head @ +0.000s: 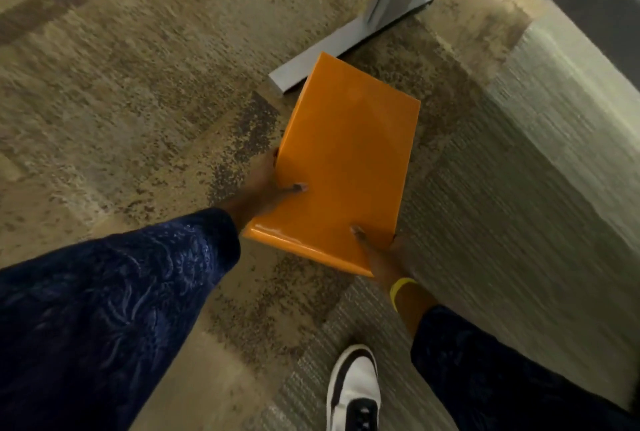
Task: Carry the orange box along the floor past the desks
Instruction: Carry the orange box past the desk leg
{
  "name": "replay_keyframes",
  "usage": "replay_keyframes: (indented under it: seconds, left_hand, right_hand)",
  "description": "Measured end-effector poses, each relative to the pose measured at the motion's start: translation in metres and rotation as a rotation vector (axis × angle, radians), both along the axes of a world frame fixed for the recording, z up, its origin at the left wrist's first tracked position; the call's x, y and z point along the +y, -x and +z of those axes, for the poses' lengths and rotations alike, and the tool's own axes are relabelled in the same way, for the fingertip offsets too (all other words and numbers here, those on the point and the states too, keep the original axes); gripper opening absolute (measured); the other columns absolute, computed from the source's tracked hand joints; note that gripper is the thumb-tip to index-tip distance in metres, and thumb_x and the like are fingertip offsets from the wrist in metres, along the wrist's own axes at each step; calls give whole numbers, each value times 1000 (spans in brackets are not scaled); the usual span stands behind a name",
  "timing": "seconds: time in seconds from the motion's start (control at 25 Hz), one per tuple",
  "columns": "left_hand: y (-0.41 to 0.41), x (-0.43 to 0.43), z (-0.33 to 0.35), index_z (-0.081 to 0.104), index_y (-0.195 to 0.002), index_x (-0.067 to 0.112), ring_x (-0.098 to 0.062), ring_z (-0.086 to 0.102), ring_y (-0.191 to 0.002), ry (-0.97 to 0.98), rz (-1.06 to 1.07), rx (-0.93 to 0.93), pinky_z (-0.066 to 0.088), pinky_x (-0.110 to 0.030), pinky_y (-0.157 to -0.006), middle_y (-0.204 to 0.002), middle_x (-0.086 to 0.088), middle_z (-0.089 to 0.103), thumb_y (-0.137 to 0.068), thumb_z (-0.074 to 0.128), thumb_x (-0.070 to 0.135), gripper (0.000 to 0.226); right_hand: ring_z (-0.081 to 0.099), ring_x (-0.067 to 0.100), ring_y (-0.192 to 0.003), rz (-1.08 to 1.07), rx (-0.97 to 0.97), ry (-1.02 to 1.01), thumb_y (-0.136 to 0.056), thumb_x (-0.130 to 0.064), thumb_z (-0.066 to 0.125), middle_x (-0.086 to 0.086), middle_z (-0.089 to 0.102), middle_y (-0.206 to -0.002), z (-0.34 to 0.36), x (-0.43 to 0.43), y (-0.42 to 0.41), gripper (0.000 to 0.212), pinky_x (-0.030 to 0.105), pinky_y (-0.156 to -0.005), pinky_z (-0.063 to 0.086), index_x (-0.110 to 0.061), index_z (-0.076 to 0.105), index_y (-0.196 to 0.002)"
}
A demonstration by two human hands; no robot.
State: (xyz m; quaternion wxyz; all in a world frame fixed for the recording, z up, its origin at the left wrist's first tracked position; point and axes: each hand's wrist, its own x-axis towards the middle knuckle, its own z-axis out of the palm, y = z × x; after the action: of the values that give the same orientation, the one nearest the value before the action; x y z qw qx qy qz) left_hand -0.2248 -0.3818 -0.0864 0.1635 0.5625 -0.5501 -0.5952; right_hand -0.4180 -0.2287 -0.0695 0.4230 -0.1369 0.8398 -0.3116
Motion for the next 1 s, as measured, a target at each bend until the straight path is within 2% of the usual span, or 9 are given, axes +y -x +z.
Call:
replay_keyframes:
  seconds: [0.2,0.36,0.48,0.52,0.6,0.68,0.8,0.88,1.0]
  left_hand:
    - [-6,-18,-9,27,-154,21,-33,55,-128,40,-84,-27,41,-37,-89,-148,-12,52,-84,79,24,87]
    - [-13,-25,-13,26,-154,23,-31,56,-127,37,-123,-27,44,-38,-92,-147,-11,53,-84,79,26,88]
    - [-18,-26,-14,25,-155,21,-33,54,-129,78,-170,-116,42,-37,-90,-148,-12,52,-83,79,27,90]
    - [-21,-26,-14,22,-156,19,-34,50,-133,91,-204,-150,42,-38,-94,-151,-13,48,-83,79,29,93]
    - [-29,-28,-12,8,-159,15,-33,31,-148,160,-319,-275,35,-46,-111,-164,-13,28,-82,77,41,106]
    - [-38,-29,-7,-3,-160,14,-31,9,-156,338,-455,-455,19,-53,-122,-170,-11,5,-80,68,63,117]
    - [-43,-24,3,-8,-160,16,-31,-2,-157,571,-604,-594,10,-60,-122,-170,-12,-5,-74,43,88,122]
    - [-39,-17,7,-11,-159,19,-32,-6,-156,664,-723,-647,5,-62,-123,-170,-12,-9,-71,28,94,123]
    - [-29,-3,9,-11,-159,20,-32,-7,-156,778,-850,-679,1,-62,-123,-169,-12,-12,-72,23,94,119]
  right_hand:
    - [62,29,-103,-72,8,34,-69,-42,87,10,62,-129,-13,-10,-18,84,42,-85,52,-10,48,-136]
    - [62,33,-113,-76,34,23,-69,-42,87,11,60,-133,-15,-13,-24,86,52,-95,52,-9,46,-138]
    - [60,34,-116,-70,30,-21,-72,-42,85,12,58,-135,-14,-17,-23,85,53,-98,50,-8,45,-138]
    - [59,34,-119,-70,21,-29,-72,-44,84,13,57,-137,-13,-17,-22,87,53,-99,49,-8,43,-140]
    - [53,34,-128,-32,70,-34,-71,-49,83,15,49,-147,-8,-18,-19,101,54,-104,45,-8,33,-148]
    - [40,35,-140,99,220,-40,-70,-56,80,15,34,-157,-3,-17,-18,114,56,-111,36,-12,19,-155]
    - [12,32,-152,394,487,-49,-71,-65,74,11,11,-166,5,-18,-22,118,58,-120,9,-21,8,-157]
    - [-2,28,-154,588,608,-35,-74,-72,64,7,-2,-167,8,-22,-26,113,59,-120,-4,-26,4,-157]
    - [-7,27,-154,735,702,-63,-82,-76,47,5,-9,-167,7,-22,-33,102,57,-120,-10,-27,1,-158]
